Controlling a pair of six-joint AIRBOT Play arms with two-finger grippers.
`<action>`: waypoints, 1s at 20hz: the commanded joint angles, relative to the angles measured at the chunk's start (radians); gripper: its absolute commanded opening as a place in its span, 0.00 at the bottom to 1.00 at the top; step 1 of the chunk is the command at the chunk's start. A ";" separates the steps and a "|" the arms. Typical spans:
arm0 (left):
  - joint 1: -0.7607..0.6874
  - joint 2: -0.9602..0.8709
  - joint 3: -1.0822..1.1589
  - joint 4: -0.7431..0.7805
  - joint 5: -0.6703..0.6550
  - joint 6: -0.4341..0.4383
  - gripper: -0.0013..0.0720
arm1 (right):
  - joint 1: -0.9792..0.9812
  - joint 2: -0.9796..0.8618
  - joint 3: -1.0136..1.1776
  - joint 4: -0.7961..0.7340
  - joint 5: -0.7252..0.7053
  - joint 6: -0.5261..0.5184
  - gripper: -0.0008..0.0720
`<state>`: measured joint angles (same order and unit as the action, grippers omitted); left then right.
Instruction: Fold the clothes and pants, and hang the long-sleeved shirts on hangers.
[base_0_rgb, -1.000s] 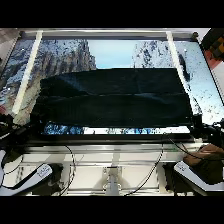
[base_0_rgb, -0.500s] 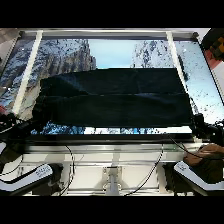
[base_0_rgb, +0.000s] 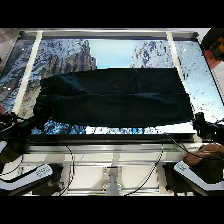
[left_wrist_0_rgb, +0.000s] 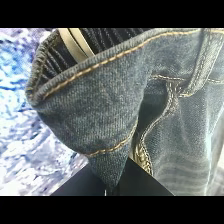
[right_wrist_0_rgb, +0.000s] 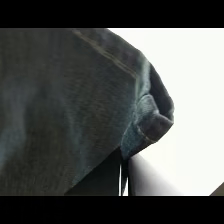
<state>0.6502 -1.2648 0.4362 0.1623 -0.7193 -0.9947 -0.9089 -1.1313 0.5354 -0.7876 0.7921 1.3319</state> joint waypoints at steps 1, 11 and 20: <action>0.000 -0.001 0.001 -0.049 -0.017 0.000 0.06 | 0.000 0.001 0.046 0.002 0.005 -0.020 0.04; 0.000 0.317 0.001 0.107 -0.122 -0.130 0.05 | -0.001 0.121 0.191 0.000 0.299 0.049 0.04; 0.105 0.858 0.001 0.545 -0.202 -0.525 0.05 | -0.001 0.232 0.403 -0.153 0.480 0.206 0.04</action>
<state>0.7105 -0.5373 0.4362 0.6174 -0.8810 -1.4281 -0.9100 -0.9245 0.8906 -0.8726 1.2091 1.4879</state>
